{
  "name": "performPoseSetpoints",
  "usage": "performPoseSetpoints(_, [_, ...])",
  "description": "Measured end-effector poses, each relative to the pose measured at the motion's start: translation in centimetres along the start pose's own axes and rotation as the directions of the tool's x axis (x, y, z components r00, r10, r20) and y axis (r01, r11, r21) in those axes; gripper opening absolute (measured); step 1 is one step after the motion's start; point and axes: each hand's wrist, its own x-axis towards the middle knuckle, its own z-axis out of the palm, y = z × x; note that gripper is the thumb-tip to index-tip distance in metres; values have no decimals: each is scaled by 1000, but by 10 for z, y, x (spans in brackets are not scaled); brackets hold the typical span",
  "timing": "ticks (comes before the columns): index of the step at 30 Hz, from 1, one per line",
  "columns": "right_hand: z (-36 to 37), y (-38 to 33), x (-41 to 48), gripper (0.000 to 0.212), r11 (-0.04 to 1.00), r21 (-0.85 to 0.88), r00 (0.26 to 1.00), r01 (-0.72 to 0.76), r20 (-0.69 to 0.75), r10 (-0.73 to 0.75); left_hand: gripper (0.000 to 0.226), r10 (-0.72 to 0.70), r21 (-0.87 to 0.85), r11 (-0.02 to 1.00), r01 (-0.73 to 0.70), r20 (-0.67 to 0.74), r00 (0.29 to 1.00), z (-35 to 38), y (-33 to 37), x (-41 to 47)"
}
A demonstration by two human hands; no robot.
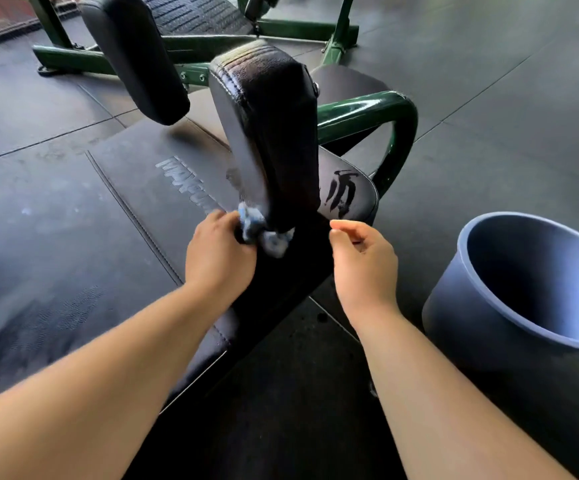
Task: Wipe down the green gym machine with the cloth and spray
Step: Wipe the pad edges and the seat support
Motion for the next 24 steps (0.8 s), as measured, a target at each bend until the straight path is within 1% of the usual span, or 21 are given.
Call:
performPoseSetpoints(1, [2, -1, -4, 12, 999, -6, 999, 31, 10, -31, 13, 71, -26, 997, -71, 16, 997, 2, -1, -15])
performPoseSetpoints(2, [5, -2, -9, 19, 994, -44, 995, 99, 36, -98, 9, 143, -57, 988, -141, 38, 989, 5, 1, -34])
performPoseSetpoints(3, [8, -4, -15, 30, 978, -97, 981, 183, 83, -176, 13, 196, -93, 978, -188, 79, 977, 6, 5, -49])
performPoseSetpoints(4, [10, -3, -19, 38, 957, -144, 962, 253, 145, -232, 15, 214, -151, 969, -195, 119, 970, 9, 10, -60])
performPoseSetpoints(5, [11, -3, -21, 39, 951, -135, 946, 277, 212, -245, 18, 194, -232, 960, -158, 144, 970, 11, 15, -66])
performPoseSetpoints(6, [6, -6, -20, 31, 969, -82, 948, 232, 241, -207, 25, 162, -314, 943, -107, 156, 974, 12, 19, -65])
performPoseSetpoints(7, [-1, -9, -13, 17, 984, -2, 955, 176, 243, -170, 34, 126, -392, 918, -56, 155, 980, 12, 22, -61])
performPoseSetpoints(8, [-11, -11, -3, 11, 990, 55, 977, 130, 162, -137, 41, 78, -445, 896, -5, 146, 986, 10, 22, -55])
performPoseSetpoints(9, [-22, -13, 11, 17, 992, 76, 995, 102, -3, -102, 42, 28, -457, 889, 32, 124, 992, 7, 22, -49])
performPoseSetpoints(10, [-35, -12, 29, 16, 994, 24, 975, 107, -199, -100, 39, -15, -417, 908, 47, 80, 997, 5, 21, -41])
performPoseSetpoints(11, [-44, -12, 44, 11, 994, -43, 932, 104, -345, -112, 34, -49, -344, 937, 59, 36, 998, 5, 22, -35])
performPoseSetpoints(12, [-44, -13, 53, 8, 988, -104, 912, 116, -383, -148, 30, -71, -263, 962, 67, -2, 998, 6, 23, -31])
performPoseSetpoints(13, [-39, -14, 58, 14, 971, -167, 928, 173, -301, -217, 29, -84, -191, 979, 78, -23, 996, 10, 24, -27])
performPoseSetpoints(14, [-26, -8, 56, 20, 920, -251, 934, 302, -113, -337, 30, -94, -133, 987, 89, -35, 995, 14, 24, -25])
performPoseSetpoints(15, [-14, 0, 53, 26, 836, -319, 893, 447, 101, -439, 32, -104, -81, 992, 100, -48, 993, 20, 26, -21])
performPoseSetpoints(16, [-5, 10, 47, 32, 751, -369, 837, 547, 254, -485, 34, -113, -35, 993, 111, -56, 992, 24, 26, -19])
performPoseSetpoints(17, [-2, 18, 47, 36, 683, -396, 789, 614, 331, -518, 35, -120, -1, 993, 120, -66, 991, 28, 26, -20])
performPoseSetpoints(19, [-8, 21, 72, 39, 625, -402, 743, 669, 377, -552, 36, -112, 46, 992, 116, -82, 990, 35, 29, -19])
performPoseSetpoints(20, [-11, 17, 84, 41, 615, -430, 751, 660, 394, -530, 37, -108, 51, 992, 113, -84, 991, 35, 29, -21])
performPoseSetpoints(22, [-9, 5, 121, 41, 648, -488, 810, 585, 393, -436, 36, -113, 61, 991, 119, -91, 989, 37, 29, -20])
performPoseSetpoints(24, [-3, -5, 142, 40, 699, -508, 864, 503, 329, -382, 35, -117, 64, 990, 124, -107, 987, 38, 29, -19])
